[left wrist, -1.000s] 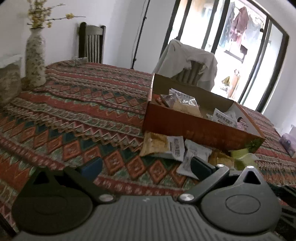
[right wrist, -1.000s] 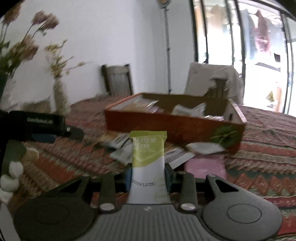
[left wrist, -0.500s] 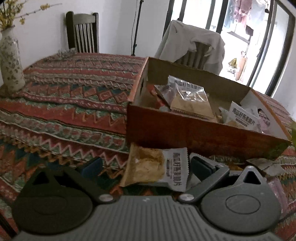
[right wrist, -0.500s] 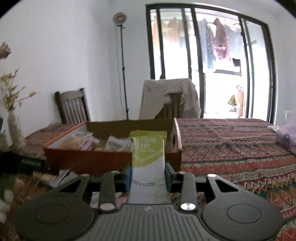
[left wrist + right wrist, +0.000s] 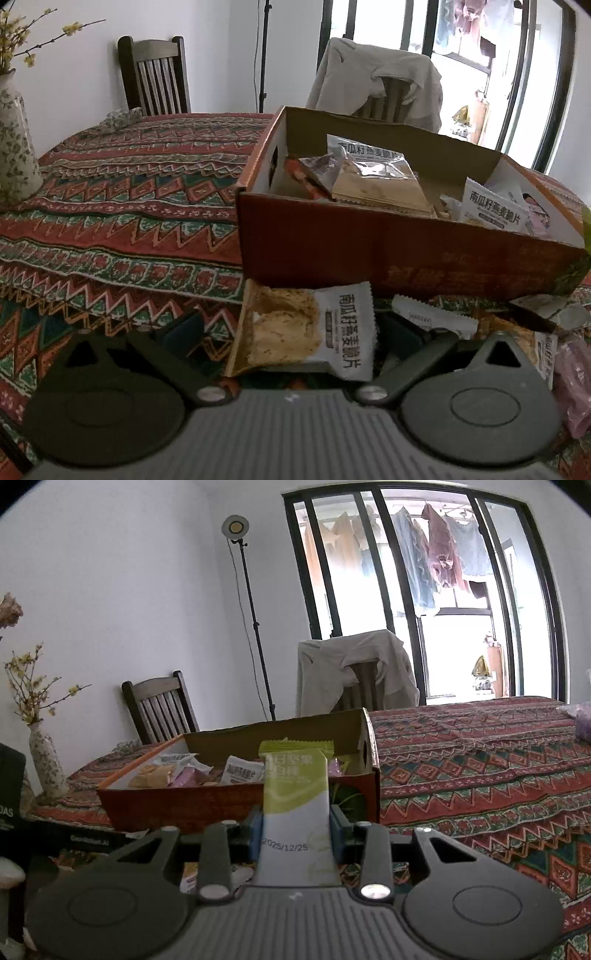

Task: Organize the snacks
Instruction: 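Grasp a white oat-crisp packet with the left tool while the right tool holds its packet, then carry both packets over the box and open both tools to drop them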

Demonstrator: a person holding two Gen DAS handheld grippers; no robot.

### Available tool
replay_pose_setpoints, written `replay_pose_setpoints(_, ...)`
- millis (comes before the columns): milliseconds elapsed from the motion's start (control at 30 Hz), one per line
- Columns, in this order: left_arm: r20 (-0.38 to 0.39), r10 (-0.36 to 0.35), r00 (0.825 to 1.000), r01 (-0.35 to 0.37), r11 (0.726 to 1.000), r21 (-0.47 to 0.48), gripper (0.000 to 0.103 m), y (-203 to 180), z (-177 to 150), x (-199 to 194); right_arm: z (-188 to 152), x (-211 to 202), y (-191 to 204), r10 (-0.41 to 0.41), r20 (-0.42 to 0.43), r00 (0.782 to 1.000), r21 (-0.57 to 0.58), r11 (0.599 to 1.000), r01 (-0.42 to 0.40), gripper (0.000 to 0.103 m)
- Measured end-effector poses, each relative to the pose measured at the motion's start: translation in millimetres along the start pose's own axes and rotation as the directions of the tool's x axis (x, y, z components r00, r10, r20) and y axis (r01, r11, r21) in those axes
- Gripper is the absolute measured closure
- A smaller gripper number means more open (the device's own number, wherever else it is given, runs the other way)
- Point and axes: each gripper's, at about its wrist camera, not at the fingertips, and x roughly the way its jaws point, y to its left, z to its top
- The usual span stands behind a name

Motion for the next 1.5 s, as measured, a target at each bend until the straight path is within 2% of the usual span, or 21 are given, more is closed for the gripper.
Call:
replay_pose_setpoints(200,0.005,0.0,1.0,0.0,1.0,0.001,0.002,-0.4,-1.7,-0.3,0.3,-5.2,-0.4,-0.011,0.024,1.0,0.002,1.0,0.011,0.068)
replay_pose_setpoints(300,0.014,0.005,1.0,-0.005,1.0,0.015,0.011,-2.3,-2.7,-2.9,0.8,-7.9,-1.5,-0.015,0.038,0.999,0.005,1.0,0.014,0.068)
replay_pose_setpoints(367,0.023,0.003,1.0,-0.003,1.0,0.027,0.023,-4.8,-3.5,-4.8,1.2,-7.6,-1.5,-0.014,0.036,0.999,0.006,1.0,0.013,0.068)
replay_pose_setpoints(600,0.035,-0.012,0.999,0.011,0.999,0.038,0.028,-5.7,-5.9,-9.8,0.9,-5.6,0.4,-0.013,0.026,1.0,-0.002,1.0,0.013,0.068)
replay_pose_setpoints(667,0.038,-0.014,0.999,0.013,0.999,0.043,0.035,-6.3,-6.2,-10.5,0.8,-5.5,0.3,-0.013,0.027,1.0,-0.002,1.0,0.013,0.068)
replay_pose_setpoints(900,0.049,-0.009,0.999,0.007,0.999,0.034,0.039,-4.2,-6.1,-14.5,0.5,-6.5,-0.3,-0.007,0.039,0.999,-0.002,1.0,0.007,0.068)
replay_pose_setpoints(1000,0.082,0.034,0.996,-0.038,0.998,0.045,0.039,-7.2,-6.1,-25.9,0.0,-7.3,-0.9,-0.001,0.047,0.999,0.001,1.0,0.001,0.068)
replay_pose_setpoints(1067,0.113,0.035,0.993,-0.041,0.998,0.053,0.039,-9.0,-7.1,-38.5,0.4,-9.6,-1.4,0.003,0.058,0.998,0.002,1.0,-0.003,0.068)
replay_pose_setpoints(1300,0.19,-0.002,0.982,-0.019,0.994,0.109,0.039,-23.3,-12.8,-75.9,6.0,-21.4,5.4,-0.015,0.1,0.995,-0.032,0.999,0.019,0.068)
replay_pose_setpoints(1500,0.257,-0.073,0.964,0.047,0.993,0.107,0.039,-34.1,7.9,-98.8,23.7,-30.3,11.8,-0.018,0.136,0.991,-0.048,0.999,0.025,0.068)
